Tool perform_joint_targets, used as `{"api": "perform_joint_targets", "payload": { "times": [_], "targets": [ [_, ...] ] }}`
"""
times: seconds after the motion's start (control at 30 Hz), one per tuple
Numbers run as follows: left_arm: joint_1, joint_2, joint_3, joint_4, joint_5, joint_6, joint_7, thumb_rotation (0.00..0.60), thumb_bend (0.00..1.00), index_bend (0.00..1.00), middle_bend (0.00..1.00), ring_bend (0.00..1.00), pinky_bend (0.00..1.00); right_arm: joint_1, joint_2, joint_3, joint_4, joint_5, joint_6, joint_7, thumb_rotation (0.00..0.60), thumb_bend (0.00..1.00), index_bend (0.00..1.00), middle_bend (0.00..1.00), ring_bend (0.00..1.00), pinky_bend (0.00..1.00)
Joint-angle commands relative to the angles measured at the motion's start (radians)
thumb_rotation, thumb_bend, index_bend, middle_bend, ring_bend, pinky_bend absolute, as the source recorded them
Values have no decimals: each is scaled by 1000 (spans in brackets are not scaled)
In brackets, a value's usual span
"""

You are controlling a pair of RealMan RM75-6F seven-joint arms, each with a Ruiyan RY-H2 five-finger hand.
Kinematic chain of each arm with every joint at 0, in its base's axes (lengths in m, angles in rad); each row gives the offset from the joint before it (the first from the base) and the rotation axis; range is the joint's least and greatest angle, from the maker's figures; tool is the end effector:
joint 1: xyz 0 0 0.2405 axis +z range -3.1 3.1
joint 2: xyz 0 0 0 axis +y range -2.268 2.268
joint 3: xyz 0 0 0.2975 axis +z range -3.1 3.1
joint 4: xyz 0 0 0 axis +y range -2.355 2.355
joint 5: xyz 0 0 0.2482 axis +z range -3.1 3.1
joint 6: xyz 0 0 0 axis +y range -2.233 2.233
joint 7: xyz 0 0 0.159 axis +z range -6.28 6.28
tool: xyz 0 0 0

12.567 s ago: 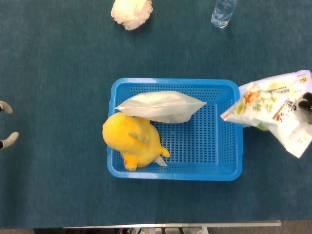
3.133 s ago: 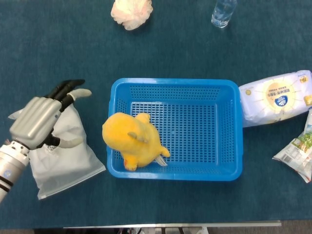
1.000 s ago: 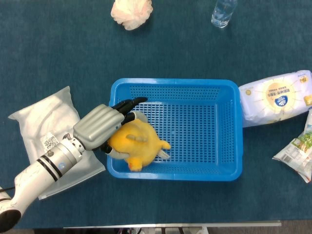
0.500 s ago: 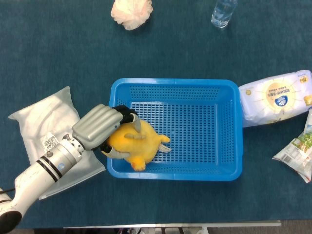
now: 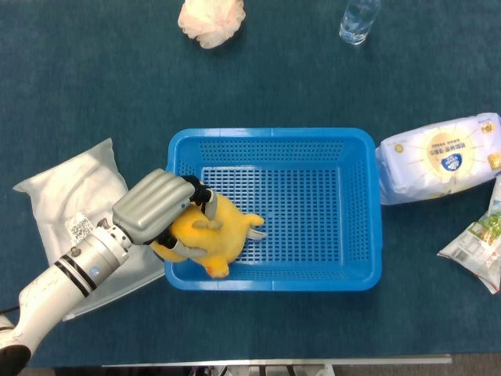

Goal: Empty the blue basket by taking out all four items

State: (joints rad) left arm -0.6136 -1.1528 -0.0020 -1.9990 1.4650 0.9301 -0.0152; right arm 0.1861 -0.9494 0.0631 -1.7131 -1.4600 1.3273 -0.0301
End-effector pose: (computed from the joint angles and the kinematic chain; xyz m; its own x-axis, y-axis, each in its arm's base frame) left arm -0.1570 0.2664 0.0181 0.2703 0.5329 0.8018 0.8776 -0.4789 0.0225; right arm -0.3449 -0.2390 0.1756 0.4836 -0.0939 0.8702 -0.8752 -0.0671 0.4791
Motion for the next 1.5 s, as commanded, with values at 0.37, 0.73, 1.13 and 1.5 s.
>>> {"api": "perform_joint_targets", "payload": {
  "times": [0.37, 0.73, 1.13, 1.5],
  "targets": [
    [-24, 106, -26, -144, -14, -4, 96, 600, 123, 628, 584, 446, 716, 0, -4, 0, 3, -3, 1, 4, 600, 0, 65, 276, 196, 482],
    [-52, 143, -100, -195, -55, 51, 245, 600, 123, 628, 584, 446, 716, -5, -2, -1, 4, -14, 15, 12, 600, 0, 65, 275, 196, 482],
    [39, 36, -129, -131, -104, 322, 589, 600, 123, 635, 603, 470, 737, 0, -5, 0, 5, -7, 1, 10, 600, 0, 65, 276, 195, 483],
    [91, -41, -139, -48, -198, 487, 909, 600, 123, 633, 602, 475, 739, 4, -13, -2, 10, 1, -12, 10, 600, 0, 65, 276, 195, 482]
  ]
}}
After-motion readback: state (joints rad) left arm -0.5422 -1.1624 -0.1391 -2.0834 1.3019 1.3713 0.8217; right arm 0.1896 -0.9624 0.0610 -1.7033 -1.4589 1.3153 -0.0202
